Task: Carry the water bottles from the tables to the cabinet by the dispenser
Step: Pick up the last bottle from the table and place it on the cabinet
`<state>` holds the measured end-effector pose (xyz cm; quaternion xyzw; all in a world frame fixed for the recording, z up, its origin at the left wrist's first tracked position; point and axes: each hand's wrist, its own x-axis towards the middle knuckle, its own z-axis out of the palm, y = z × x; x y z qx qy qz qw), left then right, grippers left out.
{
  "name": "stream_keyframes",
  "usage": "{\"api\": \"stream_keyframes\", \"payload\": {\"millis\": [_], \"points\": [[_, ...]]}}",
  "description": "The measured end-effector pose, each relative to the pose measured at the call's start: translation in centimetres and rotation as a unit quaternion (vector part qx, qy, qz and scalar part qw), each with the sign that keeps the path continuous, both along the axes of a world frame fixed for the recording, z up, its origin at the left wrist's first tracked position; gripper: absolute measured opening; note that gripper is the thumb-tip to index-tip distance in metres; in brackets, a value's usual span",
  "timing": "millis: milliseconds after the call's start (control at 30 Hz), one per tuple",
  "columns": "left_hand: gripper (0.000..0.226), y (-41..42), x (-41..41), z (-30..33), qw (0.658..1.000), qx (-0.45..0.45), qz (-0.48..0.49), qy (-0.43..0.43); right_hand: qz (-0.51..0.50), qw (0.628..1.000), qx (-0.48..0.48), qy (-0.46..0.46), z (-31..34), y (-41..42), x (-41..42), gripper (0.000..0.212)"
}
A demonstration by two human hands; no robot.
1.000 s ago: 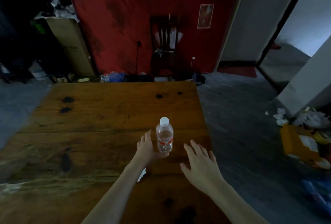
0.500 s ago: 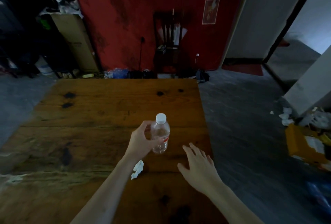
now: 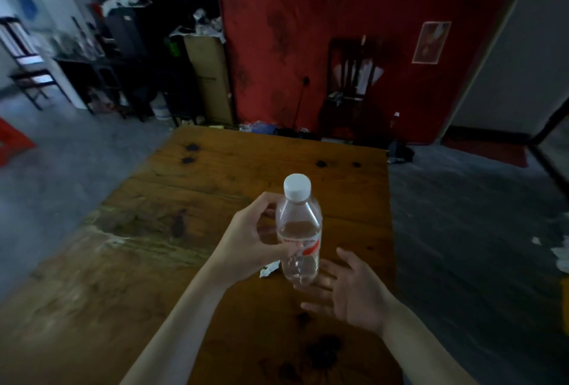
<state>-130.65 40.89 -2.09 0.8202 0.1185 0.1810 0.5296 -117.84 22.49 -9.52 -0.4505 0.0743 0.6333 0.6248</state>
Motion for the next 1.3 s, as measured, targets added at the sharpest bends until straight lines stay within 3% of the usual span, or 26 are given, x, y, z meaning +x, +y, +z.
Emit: {"api": "stream_keyframes", "payload": {"millis": [300, 700, 867, 1300], "points": [[0.058, -2.3, -7.9, 1.6, 0.997, 0.003, 0.082, -0.007, 0.094, 0.996, 0.002, -0.004, 1.9, 1.6, -4.8, 0.061], [0.071, 0.8, -19.9, 4.0, 0.974, -0.128, 0.187, -0.026, 0.222, 0.975, -0.005, -0.004, 4.9, 8.6, -14.2, 0.064], [0.054, 2.9, -28.0, 4.8, 0.963, -0.107, 0.245, -0.027, 0.266, 0.964, -0.007, -0.013, 5.9, 13.4, -21.2, 0.064], [0.054, 8.0, -49.6, 4.6, 0.916, -0.11, 0.384, -0.042, 0.409, 0.912, -0.006, 0.043, 5.6, 22.8, -42.5, 0.065]]}}
